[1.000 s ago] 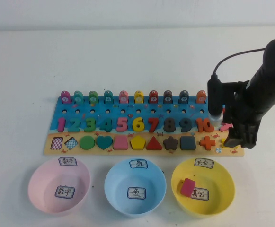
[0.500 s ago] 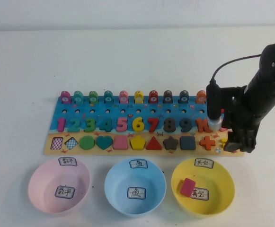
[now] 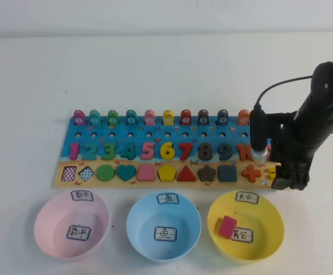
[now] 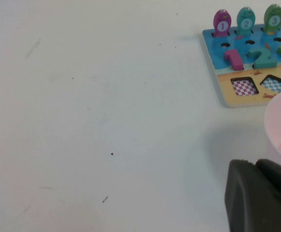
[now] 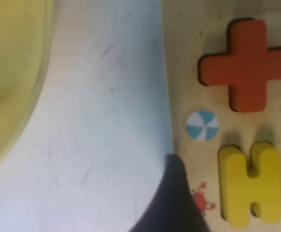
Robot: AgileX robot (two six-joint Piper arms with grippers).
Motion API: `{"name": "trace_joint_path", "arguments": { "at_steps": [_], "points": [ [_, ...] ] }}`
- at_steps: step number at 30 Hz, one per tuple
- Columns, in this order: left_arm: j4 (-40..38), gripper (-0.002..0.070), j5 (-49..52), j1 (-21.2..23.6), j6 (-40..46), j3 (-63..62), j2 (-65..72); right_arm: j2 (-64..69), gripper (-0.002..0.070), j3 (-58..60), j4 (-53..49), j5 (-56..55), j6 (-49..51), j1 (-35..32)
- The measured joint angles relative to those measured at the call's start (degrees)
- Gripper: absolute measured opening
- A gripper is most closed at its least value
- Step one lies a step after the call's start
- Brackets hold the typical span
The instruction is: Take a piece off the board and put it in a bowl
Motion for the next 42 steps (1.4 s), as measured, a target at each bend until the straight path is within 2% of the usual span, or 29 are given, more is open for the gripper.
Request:
{"name": "trace_joint_path", "arguments": {
  "at_steps": [42],
  "points": [
    [0.0, -0.0005, 0.0, 0.0, 0.0, 0.0, 0.0, -0.2, 0.0479, 0.1, 1.0, -2.5, 0.0, -1.4]
  ]
}}
